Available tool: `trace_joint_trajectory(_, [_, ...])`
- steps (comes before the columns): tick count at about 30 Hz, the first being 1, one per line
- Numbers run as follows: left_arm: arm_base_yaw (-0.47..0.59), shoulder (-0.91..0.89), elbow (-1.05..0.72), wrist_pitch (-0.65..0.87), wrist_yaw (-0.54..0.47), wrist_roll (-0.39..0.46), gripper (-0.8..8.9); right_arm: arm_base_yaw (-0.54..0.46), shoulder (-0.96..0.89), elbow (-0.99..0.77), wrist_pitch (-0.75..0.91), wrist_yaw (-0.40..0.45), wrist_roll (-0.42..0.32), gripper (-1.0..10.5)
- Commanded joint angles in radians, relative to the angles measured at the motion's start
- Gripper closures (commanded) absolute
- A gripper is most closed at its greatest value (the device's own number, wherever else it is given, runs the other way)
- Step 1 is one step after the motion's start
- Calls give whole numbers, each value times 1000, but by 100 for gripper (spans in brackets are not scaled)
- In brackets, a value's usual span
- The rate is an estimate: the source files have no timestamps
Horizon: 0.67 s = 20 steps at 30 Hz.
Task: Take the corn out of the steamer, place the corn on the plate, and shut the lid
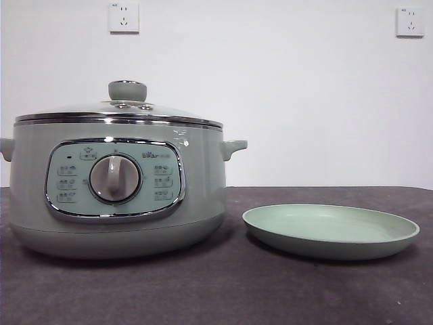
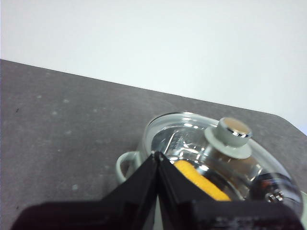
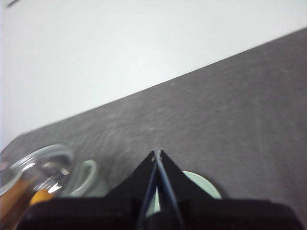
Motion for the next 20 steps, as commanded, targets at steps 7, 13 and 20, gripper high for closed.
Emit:
trace_joint_trajectory(7, [2, 294, 232, -77, 162, 114, 820, -1, 264, 270, -132, -239, -159, 947])
trace_joint_trajectory(13, [2, 496, 379, -135, 332, 130, 818, -1, 407, 386, -229, -401, -260, 945])
trace_joint_trajectory(20, [-2, 653, 451, -135, 452, 142, 632, -1, 499, 410, -293, -467, -289, 646])
